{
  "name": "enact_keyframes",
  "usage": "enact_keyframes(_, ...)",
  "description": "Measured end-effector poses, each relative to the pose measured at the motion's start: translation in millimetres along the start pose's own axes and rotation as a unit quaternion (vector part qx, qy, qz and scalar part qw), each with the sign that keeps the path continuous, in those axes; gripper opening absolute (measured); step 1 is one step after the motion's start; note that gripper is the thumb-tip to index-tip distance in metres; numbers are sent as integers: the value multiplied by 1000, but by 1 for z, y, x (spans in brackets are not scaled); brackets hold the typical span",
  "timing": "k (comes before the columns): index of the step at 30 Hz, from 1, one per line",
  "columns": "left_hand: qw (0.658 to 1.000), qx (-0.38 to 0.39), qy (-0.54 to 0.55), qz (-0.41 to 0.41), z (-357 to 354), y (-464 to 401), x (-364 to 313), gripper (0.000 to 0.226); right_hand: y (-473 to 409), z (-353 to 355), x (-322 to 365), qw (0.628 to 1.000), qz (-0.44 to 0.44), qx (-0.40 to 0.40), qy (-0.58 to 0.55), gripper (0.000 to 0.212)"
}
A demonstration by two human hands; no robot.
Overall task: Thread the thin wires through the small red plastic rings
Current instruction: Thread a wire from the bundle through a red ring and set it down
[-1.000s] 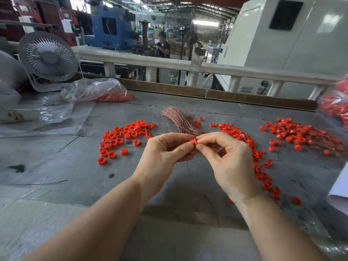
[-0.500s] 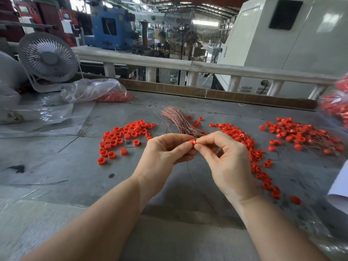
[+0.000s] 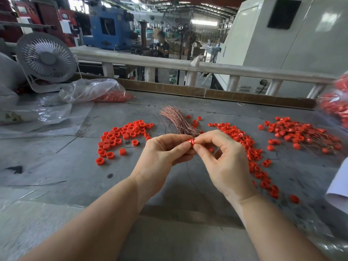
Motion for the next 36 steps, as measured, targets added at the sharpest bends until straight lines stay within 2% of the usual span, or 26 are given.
enact_keyframes(11, 1000, -1, 22, 12, 0, 1, 1, 17, 0, 3, -1, 1000, -20, -11, -15, 4)
enact_keyframes(33, 1000, -5, 0, 4, 2, 1, -1, 22, 0, 1, 1, 1000, 14, -7, 1, 6)
enact_keyframes(36, 1000, -6, -12, 6, 3, 1, 0, 15, 0, -1, 0, 1000, 6, -2, -3, 6)
Point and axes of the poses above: each hand's wrist, its own y-axis away from the middle knuckle, its own z-axis out of the back of the hand, x = y × z, the point moved 8 cm from there along -y, towards the middle knuckle, and after that the axes turned 5 degrees about x, right-handed, at the moved point
